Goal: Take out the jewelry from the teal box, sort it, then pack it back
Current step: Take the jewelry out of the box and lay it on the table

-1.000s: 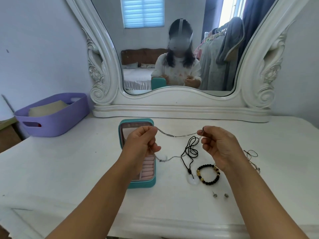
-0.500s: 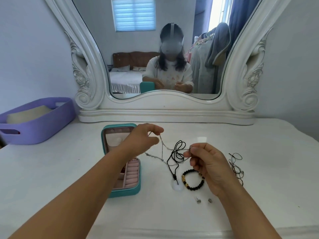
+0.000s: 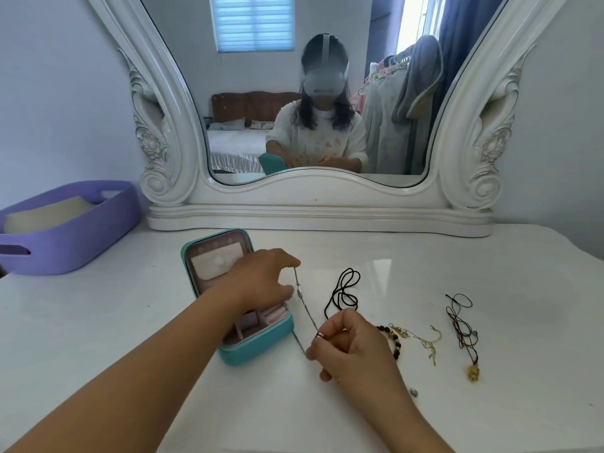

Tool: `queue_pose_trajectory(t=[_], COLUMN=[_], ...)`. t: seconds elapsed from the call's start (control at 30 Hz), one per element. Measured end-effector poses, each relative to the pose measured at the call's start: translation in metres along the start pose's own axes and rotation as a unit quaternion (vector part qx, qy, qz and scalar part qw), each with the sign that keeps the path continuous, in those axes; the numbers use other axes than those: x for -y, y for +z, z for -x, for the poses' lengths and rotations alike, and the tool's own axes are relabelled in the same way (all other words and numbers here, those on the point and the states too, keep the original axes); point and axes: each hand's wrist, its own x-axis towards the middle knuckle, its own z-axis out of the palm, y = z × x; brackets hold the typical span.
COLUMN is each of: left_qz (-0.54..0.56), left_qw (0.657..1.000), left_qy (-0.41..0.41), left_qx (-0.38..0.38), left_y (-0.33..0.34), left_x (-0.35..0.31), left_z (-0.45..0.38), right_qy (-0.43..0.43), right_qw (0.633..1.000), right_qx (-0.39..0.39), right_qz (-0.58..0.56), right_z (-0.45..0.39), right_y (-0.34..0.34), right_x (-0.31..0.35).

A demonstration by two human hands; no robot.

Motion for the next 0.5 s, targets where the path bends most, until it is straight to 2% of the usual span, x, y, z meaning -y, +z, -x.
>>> queue_pose_trajectory(t=[0.1,0.27,0.37,0.5], left_qz=[-0.007,-0.044,-0.052,-0.075], left_qw=[0.999,0.991,0.986,0.985], left_qy=[0.003,0.084,0.103,0.101], left_qx=[0.047,0.096,0.116,0.119], left_y=[0.007,0.006,0.006,0.003], left_x=[-0.009,-0.005,0.001,0.005], left_z=[0.001,0.015,0.025,0.032], right_qy=[-0.026,-0.064,-0.087,-0.152], right_qw=[0.996,0.984,0.973,0.922], right_qx=[-0.009,-0.005,-0.001,-0.033], right_qz=[0.079,0.163,0.211,0.355], right_z=[0.0,0.002,0.005,0.005], right_y=[0.005,0.007,0.01,0.017], right_x=[-0.004,-0.004,-0.003,-0.014])
